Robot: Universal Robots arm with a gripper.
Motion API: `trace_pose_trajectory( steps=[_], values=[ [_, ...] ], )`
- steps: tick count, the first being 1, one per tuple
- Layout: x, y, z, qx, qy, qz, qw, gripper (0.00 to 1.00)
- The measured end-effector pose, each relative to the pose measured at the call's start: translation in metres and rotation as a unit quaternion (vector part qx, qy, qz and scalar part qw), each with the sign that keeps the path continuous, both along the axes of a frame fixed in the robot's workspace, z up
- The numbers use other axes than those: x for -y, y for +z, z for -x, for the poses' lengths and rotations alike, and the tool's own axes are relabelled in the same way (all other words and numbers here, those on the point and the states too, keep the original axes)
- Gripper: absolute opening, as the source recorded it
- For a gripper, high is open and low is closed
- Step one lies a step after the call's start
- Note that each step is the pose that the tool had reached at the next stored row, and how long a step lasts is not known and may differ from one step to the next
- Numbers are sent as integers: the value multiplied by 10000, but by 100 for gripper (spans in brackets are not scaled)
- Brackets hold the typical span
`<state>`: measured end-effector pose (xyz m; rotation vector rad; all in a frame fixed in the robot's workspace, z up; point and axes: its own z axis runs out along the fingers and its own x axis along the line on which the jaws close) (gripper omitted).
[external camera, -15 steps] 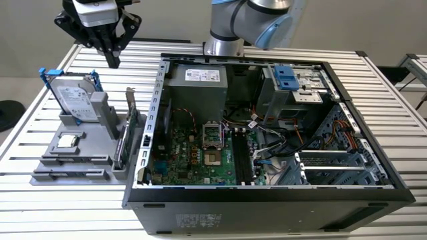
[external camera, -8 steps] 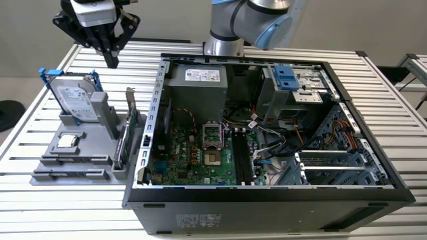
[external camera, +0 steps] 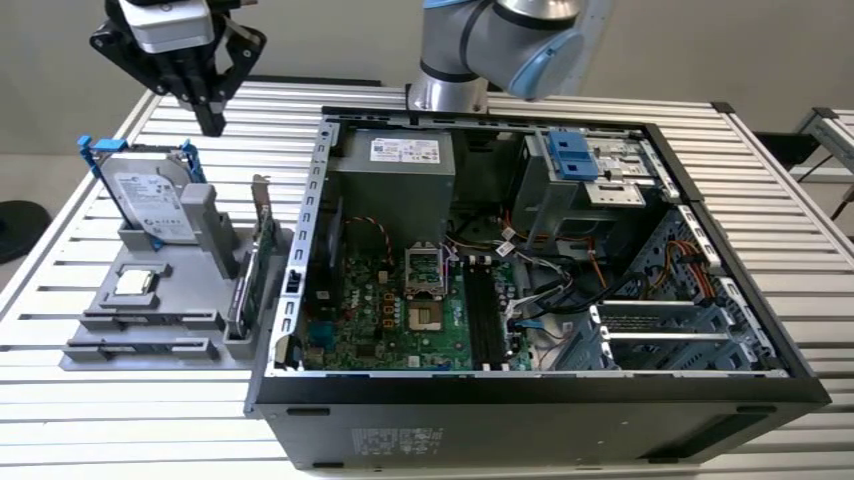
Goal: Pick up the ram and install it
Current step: 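Reach for the ram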
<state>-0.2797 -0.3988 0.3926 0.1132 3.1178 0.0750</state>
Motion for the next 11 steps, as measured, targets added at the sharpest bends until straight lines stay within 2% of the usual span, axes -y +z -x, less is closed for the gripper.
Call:
trace_pose_trajectory(
  steps=[11],
  values=[
    [0, 1, 201, -1, -6, 0, 10000, 0]
  ],
)
